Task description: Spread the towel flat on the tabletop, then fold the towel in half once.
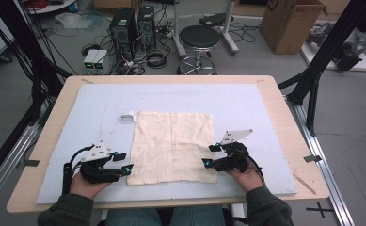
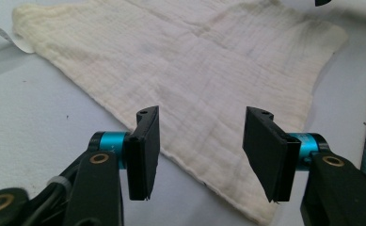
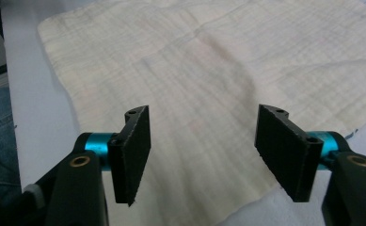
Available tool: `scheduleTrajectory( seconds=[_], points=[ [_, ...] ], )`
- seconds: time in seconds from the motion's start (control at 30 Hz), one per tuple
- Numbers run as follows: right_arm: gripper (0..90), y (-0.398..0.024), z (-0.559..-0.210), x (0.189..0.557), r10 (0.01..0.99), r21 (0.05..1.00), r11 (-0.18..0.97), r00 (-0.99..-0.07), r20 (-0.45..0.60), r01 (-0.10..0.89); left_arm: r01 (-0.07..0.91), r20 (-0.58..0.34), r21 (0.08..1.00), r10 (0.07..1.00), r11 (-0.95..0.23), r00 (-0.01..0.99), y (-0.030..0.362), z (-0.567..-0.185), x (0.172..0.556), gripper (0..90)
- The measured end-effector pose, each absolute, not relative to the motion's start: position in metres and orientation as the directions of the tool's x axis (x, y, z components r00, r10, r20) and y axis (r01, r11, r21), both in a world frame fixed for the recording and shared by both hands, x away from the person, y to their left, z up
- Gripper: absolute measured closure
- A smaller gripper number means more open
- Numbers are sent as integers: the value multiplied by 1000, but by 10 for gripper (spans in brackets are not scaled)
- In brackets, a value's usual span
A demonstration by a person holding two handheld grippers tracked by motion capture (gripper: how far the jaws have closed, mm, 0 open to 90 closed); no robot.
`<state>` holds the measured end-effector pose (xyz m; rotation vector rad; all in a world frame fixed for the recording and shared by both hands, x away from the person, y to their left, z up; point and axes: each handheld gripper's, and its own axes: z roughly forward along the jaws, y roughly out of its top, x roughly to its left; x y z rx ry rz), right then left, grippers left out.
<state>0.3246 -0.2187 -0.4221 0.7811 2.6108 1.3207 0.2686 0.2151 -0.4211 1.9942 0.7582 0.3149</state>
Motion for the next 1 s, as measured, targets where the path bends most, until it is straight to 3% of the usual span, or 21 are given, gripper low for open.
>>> scheduleTrajectory(
  seconds=[0.1,1.0],
  points=[
    [312,-220,-422,324,506,781,482,-854,121,396,376,-74,854,632,-359,771,214,-421,270,422],
    [291,-224,-419,323,519,798,462,-848,109,386,382,-81,860,648,-338,757,213,-420,272,350]
  ],
)
